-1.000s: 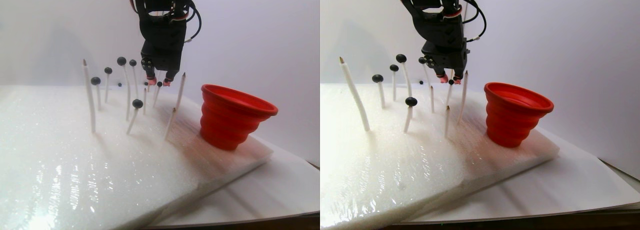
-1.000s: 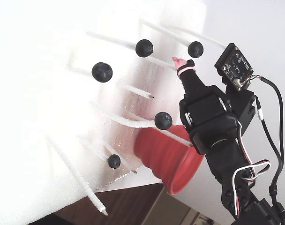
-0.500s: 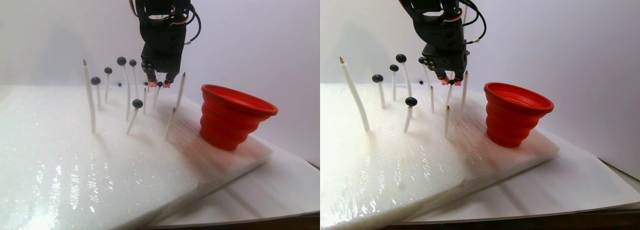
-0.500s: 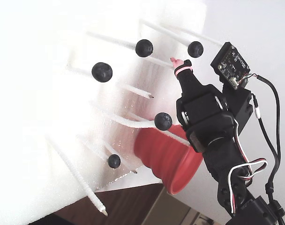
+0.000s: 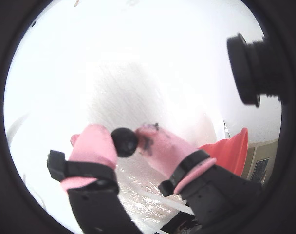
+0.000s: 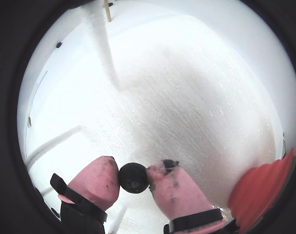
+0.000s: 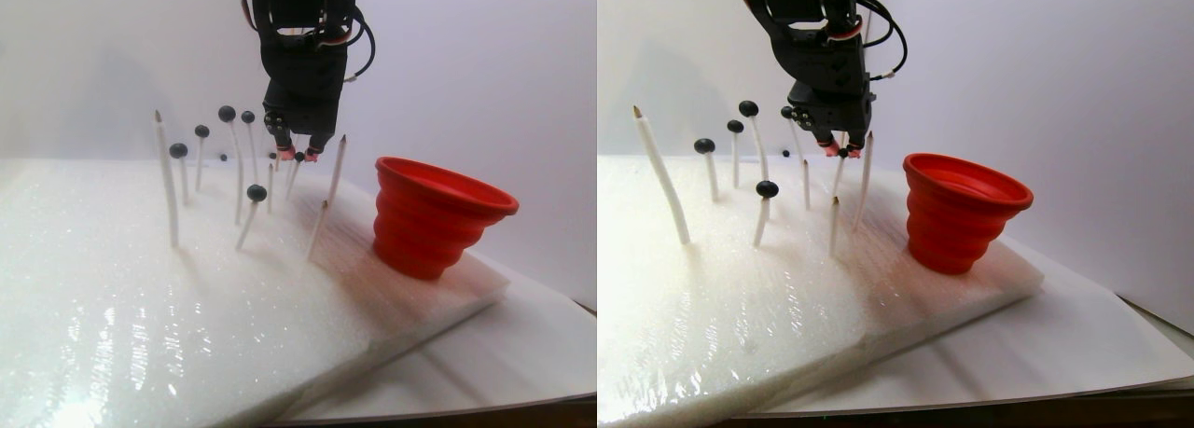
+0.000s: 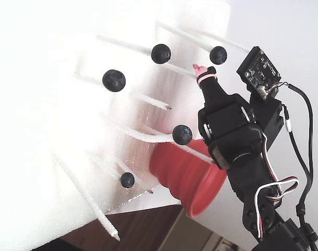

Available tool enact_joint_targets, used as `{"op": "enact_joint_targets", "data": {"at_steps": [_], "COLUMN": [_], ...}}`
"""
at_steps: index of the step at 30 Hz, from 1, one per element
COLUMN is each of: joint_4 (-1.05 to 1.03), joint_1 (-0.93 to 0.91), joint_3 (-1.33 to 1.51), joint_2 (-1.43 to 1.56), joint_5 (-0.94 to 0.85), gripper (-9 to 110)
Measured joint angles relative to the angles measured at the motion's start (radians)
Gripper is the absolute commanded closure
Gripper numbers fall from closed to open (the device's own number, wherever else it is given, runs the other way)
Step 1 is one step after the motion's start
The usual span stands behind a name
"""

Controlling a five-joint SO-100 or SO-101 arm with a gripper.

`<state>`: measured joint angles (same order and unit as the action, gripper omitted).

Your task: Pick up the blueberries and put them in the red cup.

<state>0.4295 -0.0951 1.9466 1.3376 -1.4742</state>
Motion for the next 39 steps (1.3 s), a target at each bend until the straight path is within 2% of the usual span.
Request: {"op": "enact_joint_targets", "data": {"at_steps": [39], "joint_4": [0.0], "joint_1": [0.0], "joint_3": [0.052], "joint_2": [0.064], "joint_5": [-0.002], "gripper": [92]}}
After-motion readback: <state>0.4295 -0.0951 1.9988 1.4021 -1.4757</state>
